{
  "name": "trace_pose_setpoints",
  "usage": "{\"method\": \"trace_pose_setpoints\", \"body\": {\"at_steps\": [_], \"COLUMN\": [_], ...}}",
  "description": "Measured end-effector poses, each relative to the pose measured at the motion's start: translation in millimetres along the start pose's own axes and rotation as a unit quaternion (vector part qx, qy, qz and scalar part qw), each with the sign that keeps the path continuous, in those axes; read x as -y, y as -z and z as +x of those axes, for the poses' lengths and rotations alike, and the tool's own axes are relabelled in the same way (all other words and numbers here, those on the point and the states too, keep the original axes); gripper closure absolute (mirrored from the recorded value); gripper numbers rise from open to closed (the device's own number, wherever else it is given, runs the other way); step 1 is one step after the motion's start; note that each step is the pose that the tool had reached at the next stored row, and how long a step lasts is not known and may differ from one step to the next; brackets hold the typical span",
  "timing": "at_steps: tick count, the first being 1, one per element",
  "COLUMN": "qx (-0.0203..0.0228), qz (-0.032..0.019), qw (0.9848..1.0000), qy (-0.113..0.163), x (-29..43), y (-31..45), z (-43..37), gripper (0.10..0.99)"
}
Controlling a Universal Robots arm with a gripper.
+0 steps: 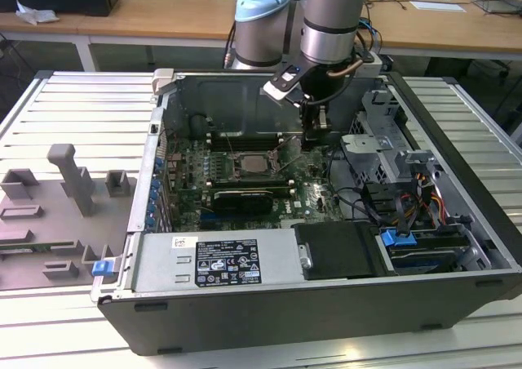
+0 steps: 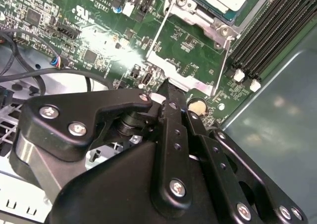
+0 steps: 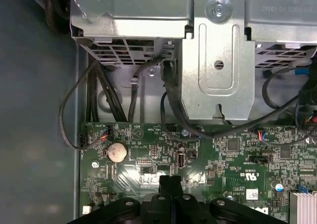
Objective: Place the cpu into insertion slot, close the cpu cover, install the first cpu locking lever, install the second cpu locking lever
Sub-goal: 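Close the cpu cover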
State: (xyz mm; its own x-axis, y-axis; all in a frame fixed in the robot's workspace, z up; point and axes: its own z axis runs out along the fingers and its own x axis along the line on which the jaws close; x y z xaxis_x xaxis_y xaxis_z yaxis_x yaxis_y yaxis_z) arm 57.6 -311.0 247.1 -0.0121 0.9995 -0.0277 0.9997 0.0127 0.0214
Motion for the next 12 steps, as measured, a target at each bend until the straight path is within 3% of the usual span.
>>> {"method": "trace_pose_setpoints", "body": {"at_steps": [12], "qx": [0.0000], "qz": [0.0000], "qw": [1.0000], "qy": [0.000], "x": [6.6], "y": [0.1], "z": [0.1], "gripper": [0.980]}}
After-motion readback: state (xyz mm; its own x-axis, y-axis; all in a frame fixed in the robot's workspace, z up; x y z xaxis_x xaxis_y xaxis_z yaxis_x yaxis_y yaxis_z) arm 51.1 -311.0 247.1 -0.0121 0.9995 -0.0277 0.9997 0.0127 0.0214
